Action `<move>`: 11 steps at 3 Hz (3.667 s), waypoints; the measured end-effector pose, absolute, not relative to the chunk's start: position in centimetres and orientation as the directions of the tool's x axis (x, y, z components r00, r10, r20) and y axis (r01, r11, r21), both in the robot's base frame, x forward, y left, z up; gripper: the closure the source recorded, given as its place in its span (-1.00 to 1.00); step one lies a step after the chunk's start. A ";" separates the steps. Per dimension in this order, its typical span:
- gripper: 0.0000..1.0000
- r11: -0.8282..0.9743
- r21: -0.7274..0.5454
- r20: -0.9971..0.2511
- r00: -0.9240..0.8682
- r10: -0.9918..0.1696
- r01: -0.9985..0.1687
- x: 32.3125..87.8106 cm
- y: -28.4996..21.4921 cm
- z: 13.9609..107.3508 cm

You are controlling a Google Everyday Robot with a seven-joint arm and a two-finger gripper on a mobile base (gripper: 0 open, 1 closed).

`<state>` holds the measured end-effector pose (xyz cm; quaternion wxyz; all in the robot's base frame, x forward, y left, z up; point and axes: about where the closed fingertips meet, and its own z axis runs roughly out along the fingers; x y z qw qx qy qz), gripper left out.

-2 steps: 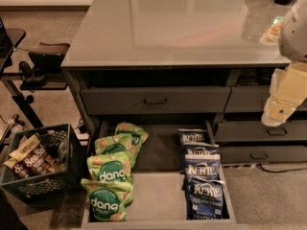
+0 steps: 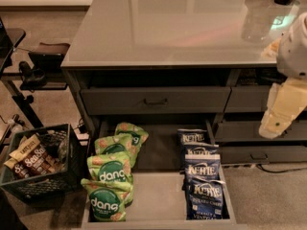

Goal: Pick blue chip bag from middle drawer and place on counter

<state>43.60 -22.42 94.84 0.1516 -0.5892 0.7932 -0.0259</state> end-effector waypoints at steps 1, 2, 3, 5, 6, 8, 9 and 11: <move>-1.00 0.342 -0.166 -0.242 -0.298 -0.923 -0.925 42.6 -23.9 88.0; -1.00 0.354 -0.121 -0.284 -0.309 -0.908 -0.927 41.8 -25.5 79.8; -1.00 0.356 -0.064 -0.324 -0.318 -0.891 -0.932 41.6 -26.7 72.7; -1.00 0.369 -0.002 -0.339 -0.347 -0.874 -0.929 41.8 -27.1 68.2; -1.00 0.426 0.036 -0.364 -0.409 -0.837 -0.904 41.7 -27.6 64.0; -1.00 0.406 0.091 -0.419 -0.405 -0.813 -0.909 43.2 -26.7 55.7; -1.00 0.350 0.124 -0.437 -0.368 -0.821 -0.929 42.8 -24.7 53.4; -1.00 0.257 0.113 -0.503 -0.278 -0.818 -0.960 41.6 -21.1 50.8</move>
Offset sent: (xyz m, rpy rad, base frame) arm -0.0226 -0.0520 -0.2520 0.1708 0.0896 -0.0324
